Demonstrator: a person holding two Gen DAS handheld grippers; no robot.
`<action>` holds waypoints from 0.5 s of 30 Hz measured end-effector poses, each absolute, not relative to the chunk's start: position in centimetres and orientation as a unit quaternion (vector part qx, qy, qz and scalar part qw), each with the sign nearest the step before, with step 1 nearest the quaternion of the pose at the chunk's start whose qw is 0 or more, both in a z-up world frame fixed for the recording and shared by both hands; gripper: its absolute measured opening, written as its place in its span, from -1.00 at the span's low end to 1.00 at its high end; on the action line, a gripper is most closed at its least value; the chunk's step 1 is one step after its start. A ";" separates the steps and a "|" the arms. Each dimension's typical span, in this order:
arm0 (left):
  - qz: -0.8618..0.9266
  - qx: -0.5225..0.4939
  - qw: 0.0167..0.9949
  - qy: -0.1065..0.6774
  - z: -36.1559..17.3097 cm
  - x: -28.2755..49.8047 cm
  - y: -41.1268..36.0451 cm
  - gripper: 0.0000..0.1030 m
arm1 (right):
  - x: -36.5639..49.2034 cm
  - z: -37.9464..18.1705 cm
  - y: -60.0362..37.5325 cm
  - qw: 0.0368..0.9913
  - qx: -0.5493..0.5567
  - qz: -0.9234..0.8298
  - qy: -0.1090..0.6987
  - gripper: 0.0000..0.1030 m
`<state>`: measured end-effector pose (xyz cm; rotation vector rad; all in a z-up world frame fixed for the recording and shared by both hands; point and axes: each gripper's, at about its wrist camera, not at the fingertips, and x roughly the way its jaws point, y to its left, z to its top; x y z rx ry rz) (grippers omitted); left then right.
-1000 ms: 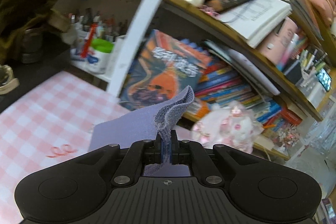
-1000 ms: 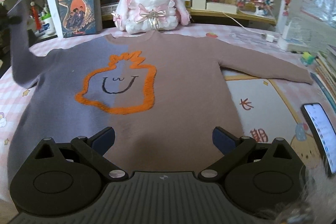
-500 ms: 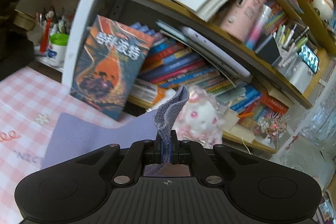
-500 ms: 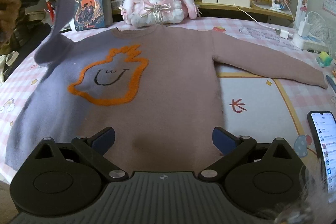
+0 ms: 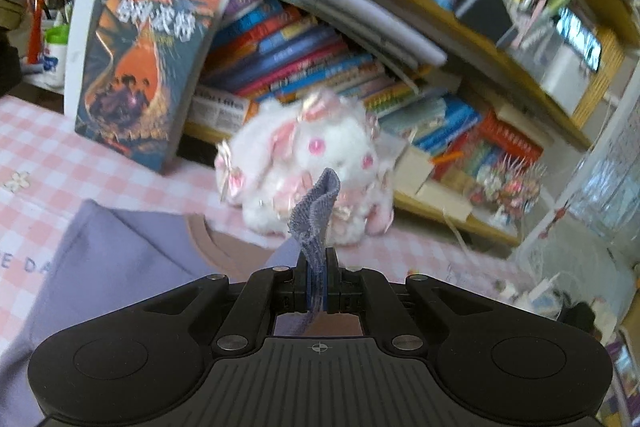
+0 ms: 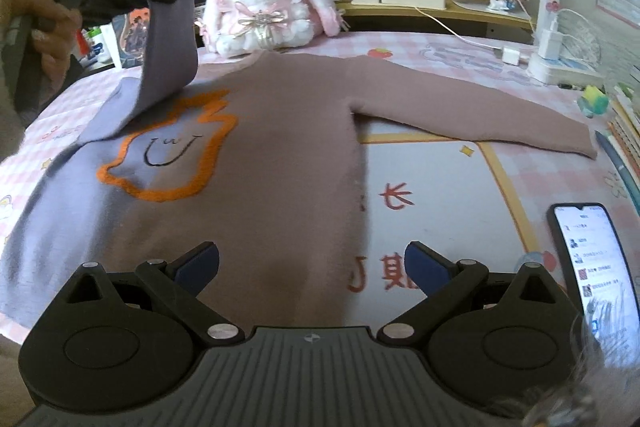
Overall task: Fold clothes
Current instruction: 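Lay the lavender sleeve across the sweater body and open the left gripper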
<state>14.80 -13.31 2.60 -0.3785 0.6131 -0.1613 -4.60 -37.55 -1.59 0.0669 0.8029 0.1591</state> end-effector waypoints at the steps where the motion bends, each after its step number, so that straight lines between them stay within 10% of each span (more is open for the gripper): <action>1: -0.082 -0.182 0.933 0.299 2.7 14.6 -13.4 -0.93 | -4.7 -1.6 -37.7 0.917 0.034 0.074 0.391 0.94; 6: -0.104 -0.170 0.938 0.283 3.7 13.0 -13.8 -0.76 | -4.9 -1.8 -38.6 0.916 0.040 0.061 0.396 0.94; 10: -0.122 -0.160 0.942 0.269 4.6 11.8 -14.0 0.04 | -5.1 -1.9 -38.7 0.914 0.039 0.062 0.399 0.94; 15: -0.144 -0.147 0.945 0.253 5.7 10.2 -14.4 0.17 | -4.8 -2.0 -37.8 0.911 0.030 0.085 0.402 0.94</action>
